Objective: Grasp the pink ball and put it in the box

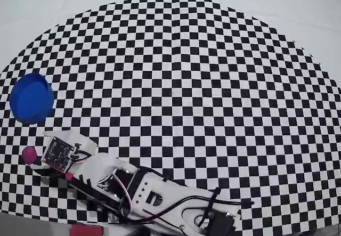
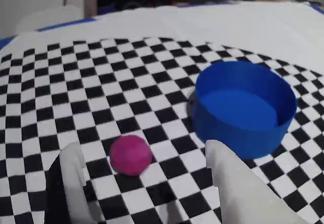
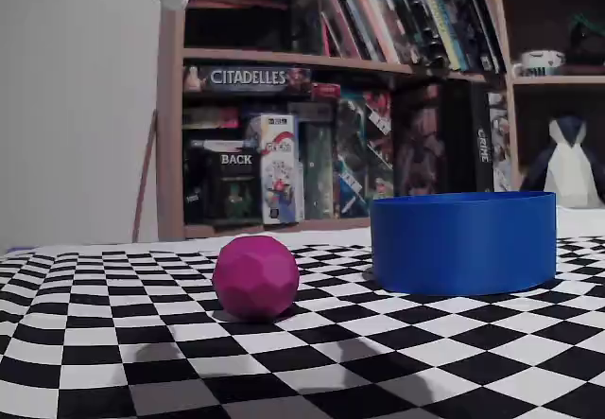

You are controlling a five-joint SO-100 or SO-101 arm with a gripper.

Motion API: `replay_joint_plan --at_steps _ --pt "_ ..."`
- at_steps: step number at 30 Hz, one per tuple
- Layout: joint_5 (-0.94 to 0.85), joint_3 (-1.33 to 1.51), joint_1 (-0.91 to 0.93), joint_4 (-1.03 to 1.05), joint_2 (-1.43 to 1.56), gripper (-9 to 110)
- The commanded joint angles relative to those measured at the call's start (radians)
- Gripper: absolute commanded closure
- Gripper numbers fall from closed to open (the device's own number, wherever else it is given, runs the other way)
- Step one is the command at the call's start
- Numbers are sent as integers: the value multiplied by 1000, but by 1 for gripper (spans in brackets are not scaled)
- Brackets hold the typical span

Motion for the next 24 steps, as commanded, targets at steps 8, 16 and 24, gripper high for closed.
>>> replay_joint_plan --at_steps 8,16,24 --pt "-11 -146 -8 -37 -201 73" --pt "-26 -202 -8 -63 -324 73" --pt "-48 -218 -8 -77 -390 72"
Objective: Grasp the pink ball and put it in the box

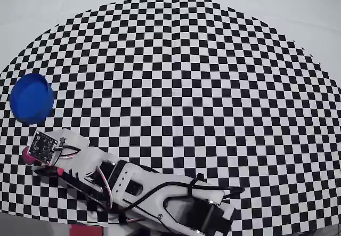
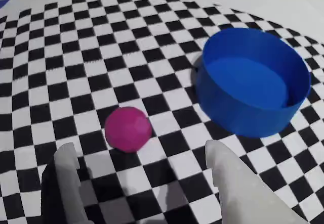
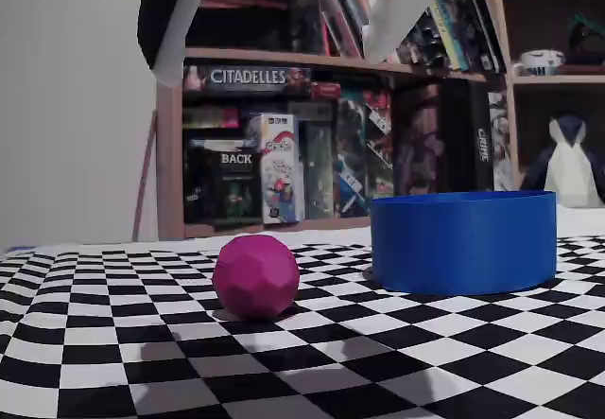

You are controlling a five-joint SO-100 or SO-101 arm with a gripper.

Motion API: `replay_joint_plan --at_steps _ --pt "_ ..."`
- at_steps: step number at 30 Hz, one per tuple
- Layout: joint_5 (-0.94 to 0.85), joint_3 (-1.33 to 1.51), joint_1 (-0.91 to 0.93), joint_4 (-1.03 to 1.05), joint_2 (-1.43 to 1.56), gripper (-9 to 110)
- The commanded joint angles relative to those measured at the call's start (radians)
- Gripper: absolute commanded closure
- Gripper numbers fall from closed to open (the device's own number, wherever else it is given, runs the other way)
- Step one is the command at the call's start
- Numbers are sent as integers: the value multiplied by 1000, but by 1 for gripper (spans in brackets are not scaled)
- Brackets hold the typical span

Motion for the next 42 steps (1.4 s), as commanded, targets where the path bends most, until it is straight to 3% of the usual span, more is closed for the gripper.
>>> replay_joint_plan --at_steps 1,42 --pt "-14 -63 -8 -20 -25 72" --pt "8 -275 8 -66 -414 71"
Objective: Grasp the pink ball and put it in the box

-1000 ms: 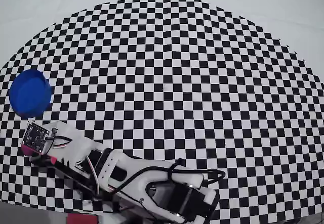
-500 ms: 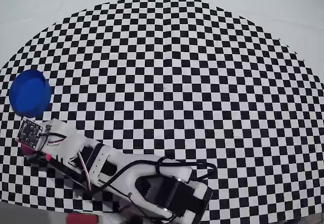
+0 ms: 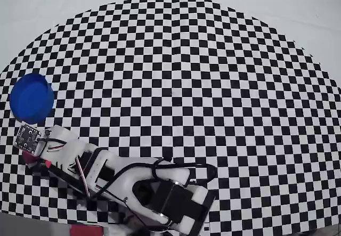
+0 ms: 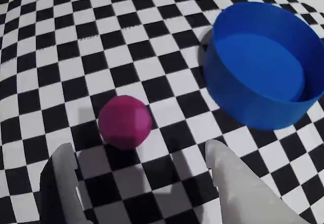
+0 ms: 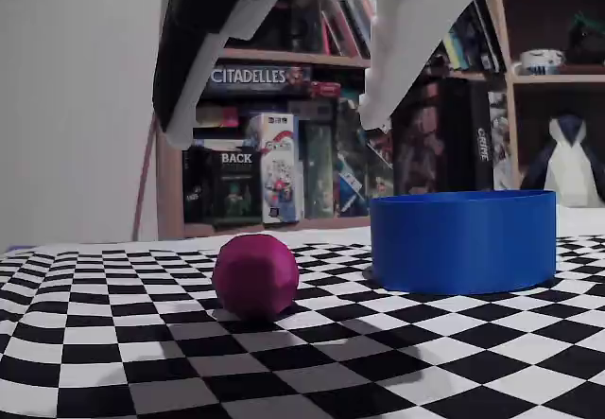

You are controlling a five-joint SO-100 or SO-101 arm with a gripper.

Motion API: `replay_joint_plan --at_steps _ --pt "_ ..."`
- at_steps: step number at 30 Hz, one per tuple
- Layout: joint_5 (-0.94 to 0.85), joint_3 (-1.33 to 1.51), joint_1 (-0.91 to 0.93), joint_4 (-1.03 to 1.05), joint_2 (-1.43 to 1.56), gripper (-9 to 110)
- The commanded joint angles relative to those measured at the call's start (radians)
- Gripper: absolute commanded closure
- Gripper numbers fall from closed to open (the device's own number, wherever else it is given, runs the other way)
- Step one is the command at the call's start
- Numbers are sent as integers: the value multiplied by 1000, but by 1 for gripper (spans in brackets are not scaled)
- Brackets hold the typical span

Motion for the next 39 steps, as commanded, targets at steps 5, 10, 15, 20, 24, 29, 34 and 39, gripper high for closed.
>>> replay_joint_plan --at_steps 5,10,15,20,24,29,34,39 --pt "11 -67 9 -23 -46 71" --pt "20 -92 9 -25 -84 71" --pt "28 -124 9 -25 -126 71" --pt "28 -160 9 -26 -166 71" --pt "28 -189 9 -28 -202 71" --pt "28 -224 9 -34 -253 71" --pt "28 -245 9 -34 -288 71" --pt "25 -261 9 -35 -314 71"
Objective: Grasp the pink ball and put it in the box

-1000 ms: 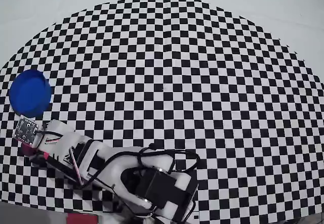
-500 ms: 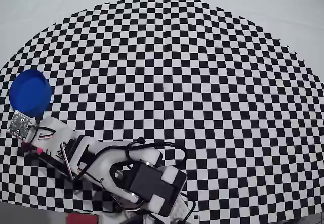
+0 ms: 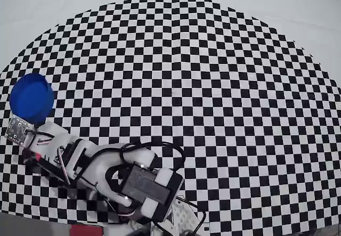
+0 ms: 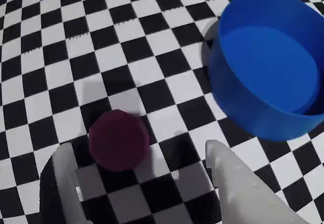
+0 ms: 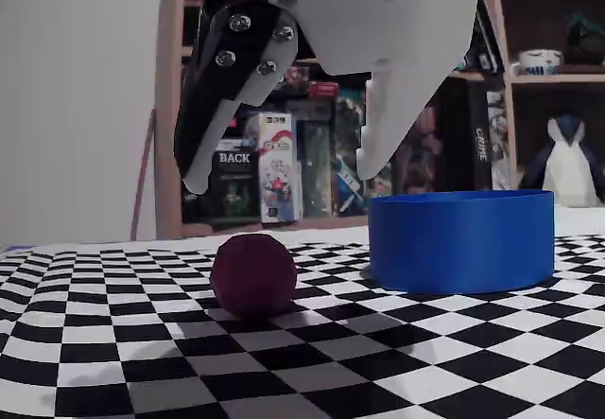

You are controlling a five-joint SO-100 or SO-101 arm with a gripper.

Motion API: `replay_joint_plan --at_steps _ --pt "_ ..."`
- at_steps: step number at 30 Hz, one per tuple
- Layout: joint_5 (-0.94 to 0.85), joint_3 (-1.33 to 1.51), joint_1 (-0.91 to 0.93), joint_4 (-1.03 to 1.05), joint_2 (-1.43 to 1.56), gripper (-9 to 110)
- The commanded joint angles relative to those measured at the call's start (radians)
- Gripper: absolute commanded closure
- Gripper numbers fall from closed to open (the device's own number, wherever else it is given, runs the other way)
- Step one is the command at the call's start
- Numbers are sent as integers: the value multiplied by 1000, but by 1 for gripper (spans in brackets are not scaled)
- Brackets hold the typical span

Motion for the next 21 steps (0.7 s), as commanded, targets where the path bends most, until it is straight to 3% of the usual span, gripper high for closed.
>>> replay_joint_plan --at_steps 1,21 --pt "3 -46 5 -14 -8 71" --pt "-5 -63 -14 -15 -51 71"
